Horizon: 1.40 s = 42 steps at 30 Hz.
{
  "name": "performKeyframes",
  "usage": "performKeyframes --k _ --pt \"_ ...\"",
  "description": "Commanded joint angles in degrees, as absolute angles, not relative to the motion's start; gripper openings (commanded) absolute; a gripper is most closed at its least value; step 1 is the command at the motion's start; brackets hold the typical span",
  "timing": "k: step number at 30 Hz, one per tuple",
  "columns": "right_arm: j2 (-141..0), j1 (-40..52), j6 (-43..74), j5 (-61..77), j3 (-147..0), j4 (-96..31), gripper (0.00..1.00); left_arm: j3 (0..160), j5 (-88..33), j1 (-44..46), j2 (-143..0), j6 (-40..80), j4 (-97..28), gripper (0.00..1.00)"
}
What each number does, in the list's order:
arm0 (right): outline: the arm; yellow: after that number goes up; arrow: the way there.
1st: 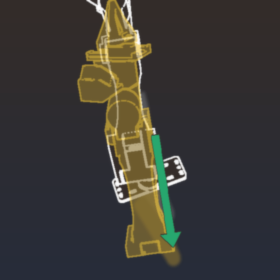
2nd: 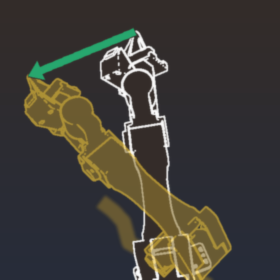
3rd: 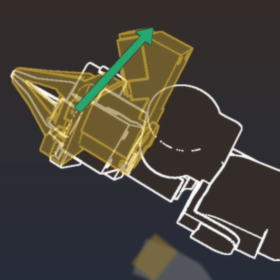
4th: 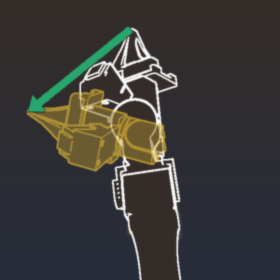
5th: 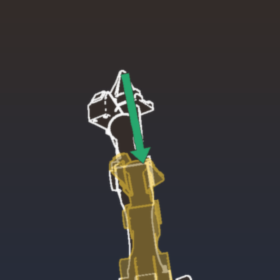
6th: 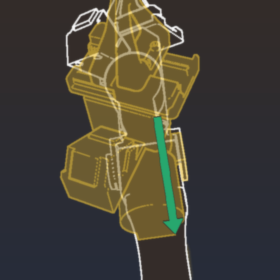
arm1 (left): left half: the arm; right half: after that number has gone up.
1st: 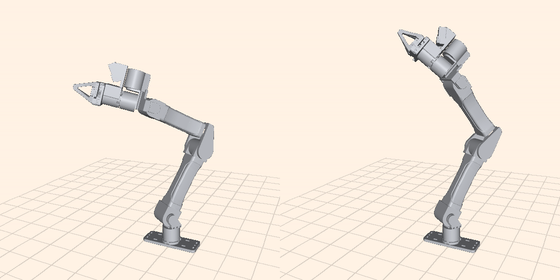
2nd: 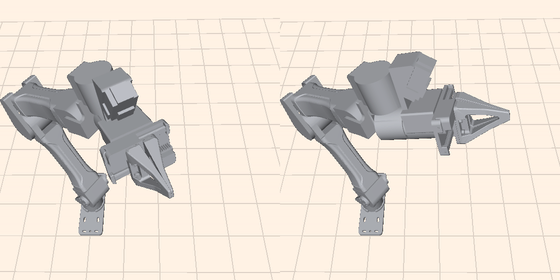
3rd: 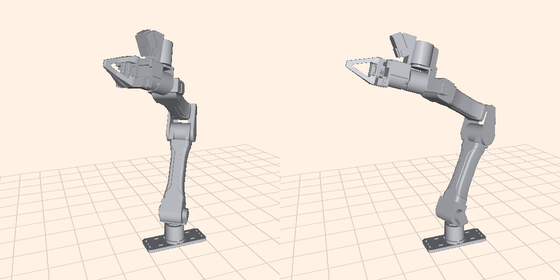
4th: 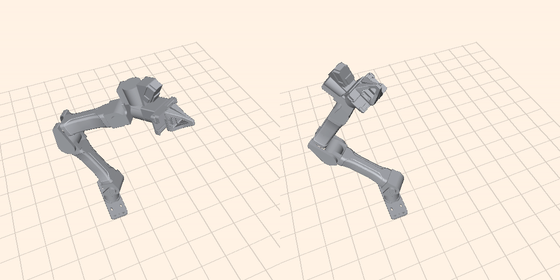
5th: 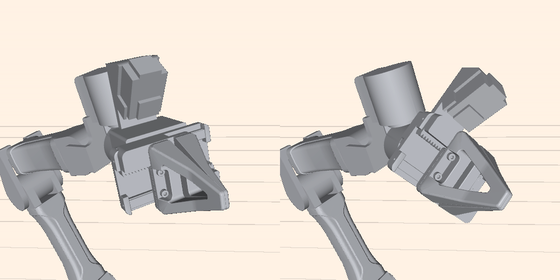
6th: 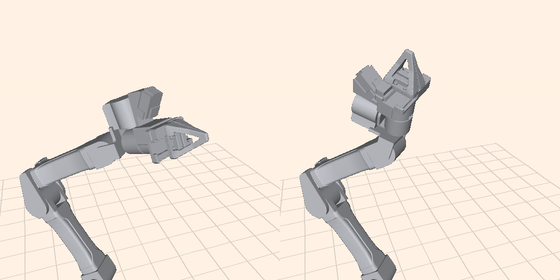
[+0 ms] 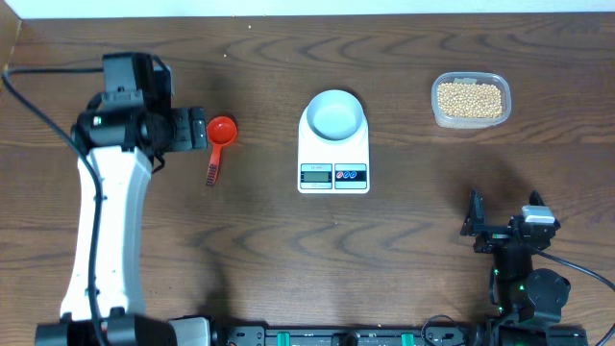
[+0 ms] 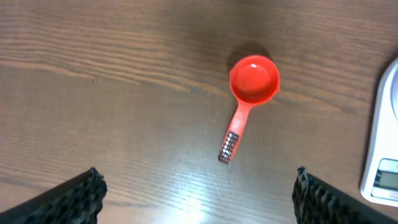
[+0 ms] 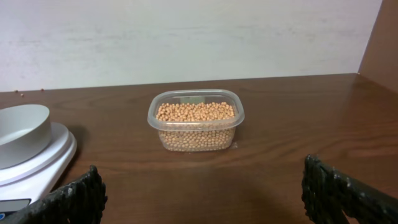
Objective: Scoop item into bowl and weigh 50g on scale
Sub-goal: 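Move the left gripper forward over the red scoop's cup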
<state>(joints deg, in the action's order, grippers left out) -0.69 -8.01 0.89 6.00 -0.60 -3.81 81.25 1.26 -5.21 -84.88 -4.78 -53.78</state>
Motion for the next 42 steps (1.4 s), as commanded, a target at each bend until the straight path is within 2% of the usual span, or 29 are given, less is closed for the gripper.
performKeyframes --k 1,9,18,42 --pt "-0.32 -7.62 1.67 6.37 -0.36 -3.81 0.99 86.50 2.20 -5.52 -88.99 -6.04 -56.16 0.98" --pt "-0.32 -7.62 1.65 6.37 -0.36 -3.81 0.99 93.60 2.17 -5.52 -96.18 -7.99 -59.40 0.98" --pt "-0.32 -7.62 1.67 6.37 -0.36 -3.79 0.99 93.89 1.98 -5.52 -102.50 -8.58 -59.51 0.98" --pt "-0.32 -7.62 1.67 6.37 -0.36 -3.81 0.99 93.89 1.96 -5.45 -111.68 -8.49 -52.97 0.98"
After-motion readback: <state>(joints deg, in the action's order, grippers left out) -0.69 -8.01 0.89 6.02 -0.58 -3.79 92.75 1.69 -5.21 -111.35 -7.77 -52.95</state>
